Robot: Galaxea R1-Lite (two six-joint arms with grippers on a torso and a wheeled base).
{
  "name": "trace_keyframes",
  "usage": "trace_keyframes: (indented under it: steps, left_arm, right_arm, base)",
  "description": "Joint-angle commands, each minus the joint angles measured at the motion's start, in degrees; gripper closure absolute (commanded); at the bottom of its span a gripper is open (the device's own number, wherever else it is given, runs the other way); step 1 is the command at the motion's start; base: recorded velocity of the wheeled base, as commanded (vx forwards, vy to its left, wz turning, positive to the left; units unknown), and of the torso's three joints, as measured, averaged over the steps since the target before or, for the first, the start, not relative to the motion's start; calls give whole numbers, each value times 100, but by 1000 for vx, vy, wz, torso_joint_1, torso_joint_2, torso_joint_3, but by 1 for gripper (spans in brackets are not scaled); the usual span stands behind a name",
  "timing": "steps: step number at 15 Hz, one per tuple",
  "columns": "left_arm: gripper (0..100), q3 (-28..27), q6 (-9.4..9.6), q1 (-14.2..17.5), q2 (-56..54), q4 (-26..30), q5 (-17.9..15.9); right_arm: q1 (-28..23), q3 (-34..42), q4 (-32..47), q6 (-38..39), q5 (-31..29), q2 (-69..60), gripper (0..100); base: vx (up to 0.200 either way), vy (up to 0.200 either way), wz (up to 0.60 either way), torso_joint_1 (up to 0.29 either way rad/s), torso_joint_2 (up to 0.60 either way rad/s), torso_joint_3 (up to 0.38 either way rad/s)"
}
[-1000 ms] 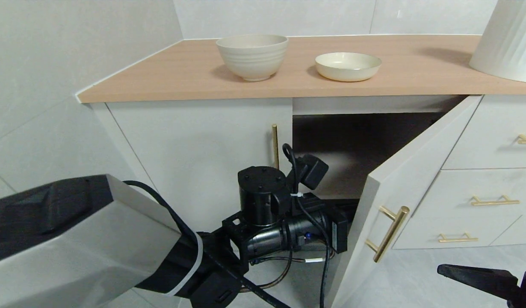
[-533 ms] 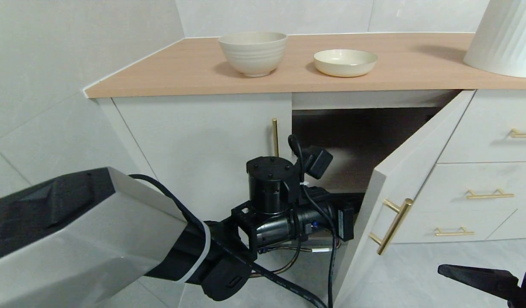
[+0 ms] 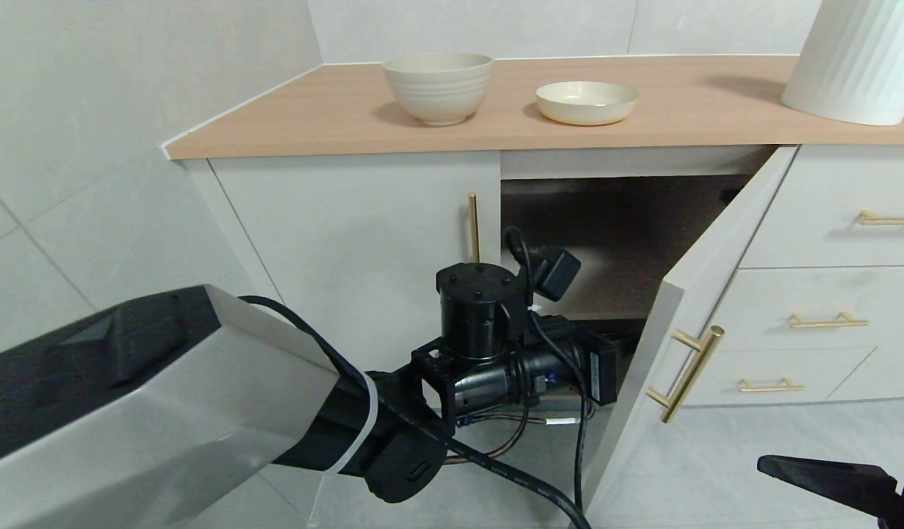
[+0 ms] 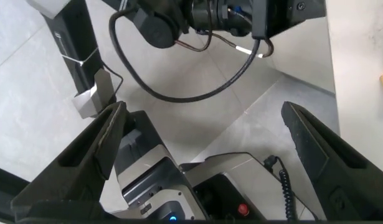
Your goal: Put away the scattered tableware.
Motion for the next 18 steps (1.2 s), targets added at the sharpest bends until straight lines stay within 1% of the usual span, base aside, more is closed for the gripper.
trace_keyframes:
  steps: [1,3,4,5,6,7,8,10,11,12,14,16,17,18]
  left_arm:
    - [100,-7,-4,-30,0,-11,34]
    - [100,-113,-4,-390,-9,-11,69]
    - [100,-183,-4,-698,-27,-11,87]
    - [100,-192,-4,-900,-53,-20,96]
    - [100,-139,-4,-996,-141,-46,122]
    - [100,-42,-12,-961,-211,-64,166]
    - [100,72,-83,-759,-317,-143,227]
    - [100,415,-425,-381,-651,-371,201]
    - [100,634,-566,-118,-914,-389,183]
    - [100,749,-575,41,-1037,-398,192]
    - [100,1320,-557,665,-1565,-389,192]
    - [100,1926,-487,1289,-2224,-275,192]
    - [100,2111,-408,1561,-2523,-37,201]
    - [100,2252,-294,1869,-2901,411,227]
  right_arm:
    - [0,-2,4,-1,10,-25,0]
    - [27,-10,4,-1,19,-104,0]
    - [44,-10,4,-1,89,-183,0]
    - [44,7,4,-1,283,-262,0]
    - [36,16,12,-1,511,-368,0]
    - [44,-2,109,-1,590,-420,0]
    - [44,-19,214,-1,590,-438,0]
    - [44,-19,241,-1,599,-403,0]
    - [44,-19,232,-1,608,-385,0]
    - [44,-28,232,-1,599,-385,0]
    - [44,-63,232,-9,608,-192,0]
    - [36,-450,232,-71,590,406,0]
    - [36,-661,232,-238,546,766,0]
    - [36,-907,232,-554,318,1276,0]
  base:
    - [0,0,0,0,0,0]
    - [0,0,0,0,0,0]
    - [0,0,0,0,0,0]
    - [0,0,0,0,0,0]
    - [0,0,0,0,0,0]
    - [0,0,0,0,0,0]
    - [0,0,0,0,0,0]
    - [0,0,0,0,0,0]
    - [0,0,0,0,0,0]
    - [0,0,0,0,0,0]
    - [0,0,0,0,0,0]
    - [0,0,0,0,0,0]
    - [0,0,0,0,0,0]
    - [0,0,0,0,0,0]
